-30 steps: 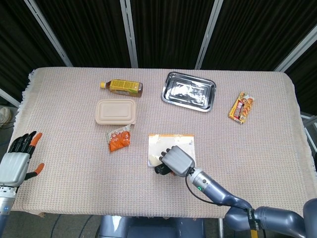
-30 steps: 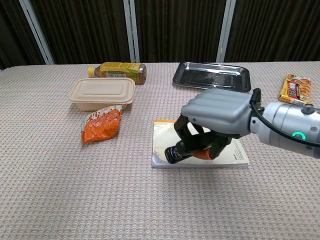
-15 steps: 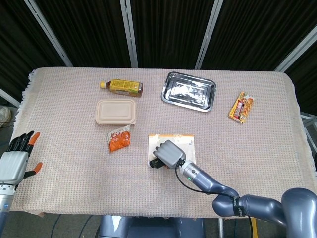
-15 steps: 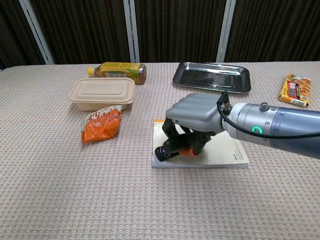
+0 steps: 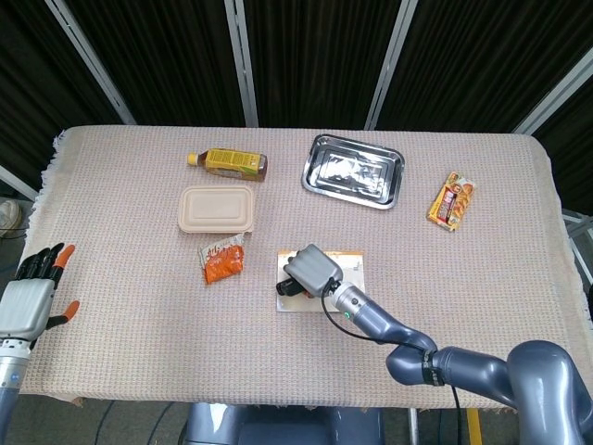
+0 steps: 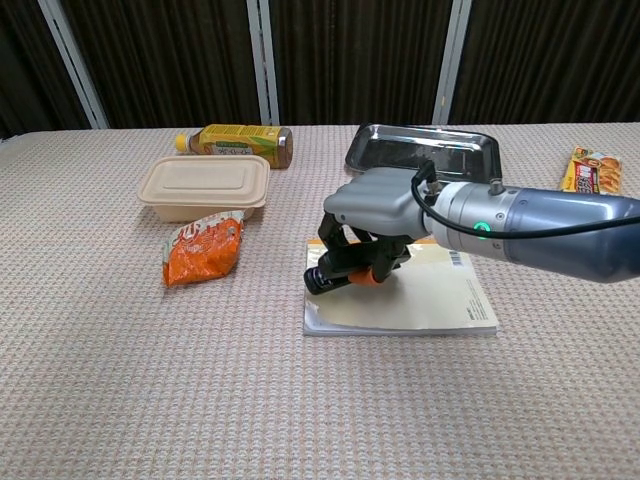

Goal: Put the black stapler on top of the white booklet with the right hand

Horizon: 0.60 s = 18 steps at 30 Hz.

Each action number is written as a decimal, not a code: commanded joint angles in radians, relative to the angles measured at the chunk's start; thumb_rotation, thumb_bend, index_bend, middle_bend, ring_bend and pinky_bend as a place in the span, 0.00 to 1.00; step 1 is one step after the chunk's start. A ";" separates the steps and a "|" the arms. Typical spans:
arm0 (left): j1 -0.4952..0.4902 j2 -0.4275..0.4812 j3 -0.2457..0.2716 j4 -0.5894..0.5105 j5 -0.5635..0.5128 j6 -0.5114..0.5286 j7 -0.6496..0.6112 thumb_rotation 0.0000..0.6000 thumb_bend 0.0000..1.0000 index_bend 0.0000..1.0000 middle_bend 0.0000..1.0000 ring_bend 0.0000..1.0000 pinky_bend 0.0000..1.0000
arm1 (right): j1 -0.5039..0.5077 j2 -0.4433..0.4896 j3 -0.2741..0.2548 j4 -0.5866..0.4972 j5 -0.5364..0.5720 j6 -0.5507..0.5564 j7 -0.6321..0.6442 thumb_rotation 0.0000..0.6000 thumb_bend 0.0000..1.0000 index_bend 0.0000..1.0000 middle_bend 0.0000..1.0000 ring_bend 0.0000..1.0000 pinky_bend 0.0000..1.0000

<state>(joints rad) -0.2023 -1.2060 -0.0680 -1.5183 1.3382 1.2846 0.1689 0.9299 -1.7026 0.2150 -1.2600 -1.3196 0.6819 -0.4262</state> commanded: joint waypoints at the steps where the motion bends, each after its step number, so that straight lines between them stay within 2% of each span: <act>1: -0.003 -0.001 0.001 0.001 -0.002 -0.004 0.002 1.00 0.30 0.00 0.00 0.00 0.08 | 0.008 -0.008 -0.010 0.021 0.009 -0.007 0.006 1.00 0.41 0.63 0.48 0.51 0.63; 5: -0.002 0.000 0.000 -0.001 -0.002 0.002 0.002 1.00 0.30 0.00 0.00 0.00 0.08 | 0.012 -0.014 -0.022 0.045 0.024 -0.005 -0.003 1.00 0.41 0.61 0.47 0.50 0.63; 8: -0.001 0.001 0.002 -0.004 -0.001 0.004 0.003 1.00 0.30 0.00 0.00 0.00 0.08 | 0.011 -0.008 -0.033 0.048 0.049 -0.006 -0.031 1.00 0.41 0.54 0.41 0.47 0.63; 13: 0.000 0.003 0.006 -0.010 0.008 0.010 0.003 1.00 0.30 0.00 0.00 0.00 0.08 | 0.005 0.018 -0.045 0.009 0.101 0.000 -0.080 1.00 0.39 0.30 0.29 0.38 0.60; 18: 0.002 0.007 0.010 -0.015 0.019 0.019 -0.002 1.00 0.30 0.00 0.00 0.00 0.08 | 0.001 0.056 -0.052 -0.060 0.150 0.023 -0.137 1.00 0.38 0.11 0.18 0.30 0.57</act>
<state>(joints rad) -0.2003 -1.1998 -0.0581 -1.5331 1.3563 1.3030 0.1676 0.9331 -1.6623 0.1674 -1.2972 -1.1885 0.6936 -0.5423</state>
